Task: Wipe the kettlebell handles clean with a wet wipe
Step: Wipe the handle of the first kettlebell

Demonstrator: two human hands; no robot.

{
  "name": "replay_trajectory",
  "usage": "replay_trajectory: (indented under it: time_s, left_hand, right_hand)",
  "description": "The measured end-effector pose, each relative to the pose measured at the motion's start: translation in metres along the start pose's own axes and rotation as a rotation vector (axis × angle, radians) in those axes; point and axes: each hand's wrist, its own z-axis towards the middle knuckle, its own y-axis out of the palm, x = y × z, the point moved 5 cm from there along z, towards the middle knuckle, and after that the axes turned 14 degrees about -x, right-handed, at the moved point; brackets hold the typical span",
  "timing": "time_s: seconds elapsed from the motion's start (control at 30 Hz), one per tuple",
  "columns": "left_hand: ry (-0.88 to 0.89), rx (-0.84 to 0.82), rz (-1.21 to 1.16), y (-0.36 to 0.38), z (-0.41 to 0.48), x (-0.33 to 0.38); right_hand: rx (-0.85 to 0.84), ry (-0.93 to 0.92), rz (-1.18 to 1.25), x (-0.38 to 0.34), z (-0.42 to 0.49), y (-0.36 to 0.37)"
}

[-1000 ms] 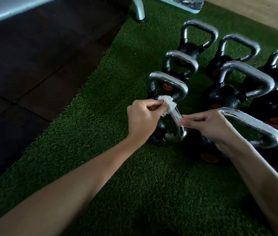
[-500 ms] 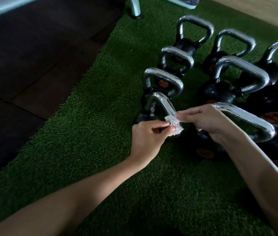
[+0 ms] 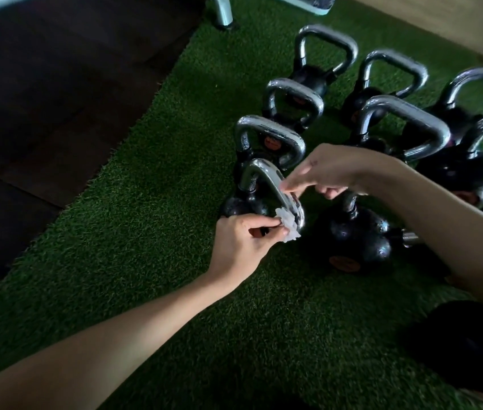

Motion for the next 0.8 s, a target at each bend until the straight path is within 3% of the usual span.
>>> replay_trajectory:
  time_s: [0.37,0.8]
  left_hand:
    - [0.068,0.024,0.094,0.006,-0.004,0.001]
    - [0.138,-0.099,0.349,-0.002,-0.006,-0.016]
  right_hand:
    - [-0.046,0.012,0.016,-0.004,0.011,-0.008]
    - [-0.017,-0.022,0.064,-0.007,0.017,-0.004]
